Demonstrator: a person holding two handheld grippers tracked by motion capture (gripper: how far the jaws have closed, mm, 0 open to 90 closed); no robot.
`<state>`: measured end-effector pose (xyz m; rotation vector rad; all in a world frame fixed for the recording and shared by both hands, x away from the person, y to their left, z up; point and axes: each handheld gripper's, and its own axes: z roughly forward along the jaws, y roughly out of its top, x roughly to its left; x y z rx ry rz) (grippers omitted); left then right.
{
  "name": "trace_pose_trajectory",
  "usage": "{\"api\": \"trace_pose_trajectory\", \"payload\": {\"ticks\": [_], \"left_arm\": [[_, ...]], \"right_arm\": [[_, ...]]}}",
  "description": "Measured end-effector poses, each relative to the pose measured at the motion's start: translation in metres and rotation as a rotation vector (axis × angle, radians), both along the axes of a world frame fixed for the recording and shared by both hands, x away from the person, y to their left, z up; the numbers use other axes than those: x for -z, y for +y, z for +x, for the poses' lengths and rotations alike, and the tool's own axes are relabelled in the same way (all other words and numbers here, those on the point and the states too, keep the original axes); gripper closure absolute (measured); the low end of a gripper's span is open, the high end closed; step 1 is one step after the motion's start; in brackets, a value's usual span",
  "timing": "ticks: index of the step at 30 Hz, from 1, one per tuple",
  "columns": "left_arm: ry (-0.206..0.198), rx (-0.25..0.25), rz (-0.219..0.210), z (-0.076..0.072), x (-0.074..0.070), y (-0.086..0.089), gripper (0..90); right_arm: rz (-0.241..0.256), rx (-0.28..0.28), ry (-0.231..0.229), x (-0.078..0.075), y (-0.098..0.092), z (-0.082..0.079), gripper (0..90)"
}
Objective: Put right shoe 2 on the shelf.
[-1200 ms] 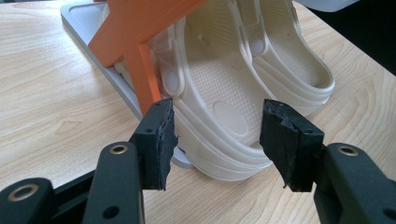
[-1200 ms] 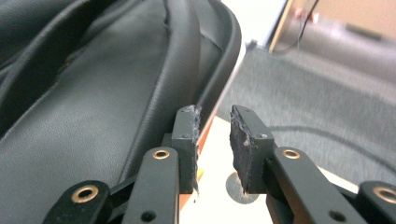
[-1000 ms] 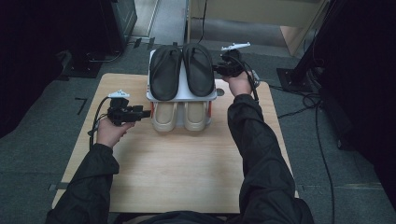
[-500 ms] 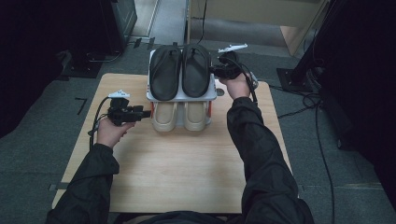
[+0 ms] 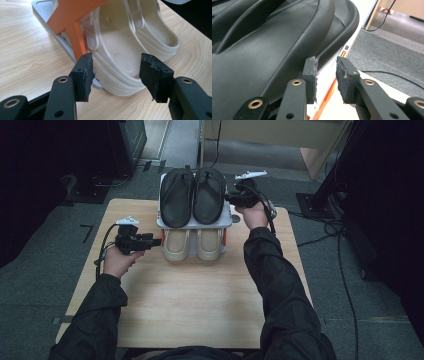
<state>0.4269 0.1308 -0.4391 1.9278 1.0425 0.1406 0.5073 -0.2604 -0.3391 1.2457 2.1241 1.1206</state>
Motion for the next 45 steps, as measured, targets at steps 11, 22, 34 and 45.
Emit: {"api": "trace_pose_trajectory", "payload": {"ticks": [11,22,34,45], "left_arm": [[-0.002,-0.002,-0.024,-0.002,-0.003,0.002,43.5],[-0.015,0.019,-0.021,-0.008,-0.010,-0.004,40.1],[-0.025,0.035,0.004,-0.015,-0.009,-0.012,39.1],[-0.013,0.045,0.038,-0.029,-0.005,-0.016,37.7]], "right_arm": [[0.023,-0.039,-0.019,-0.001,-0.009,-0.018,64.7],[0.041,-0.080,-0.048,0.005,-0.026,-0.045,59.7],[0.063,-0.109,-0.039,0.028,-0.041,-0.072,55.5],[0.029,-0.131,-0.038,0.054,-0.053,-0.098,53.6]]}}
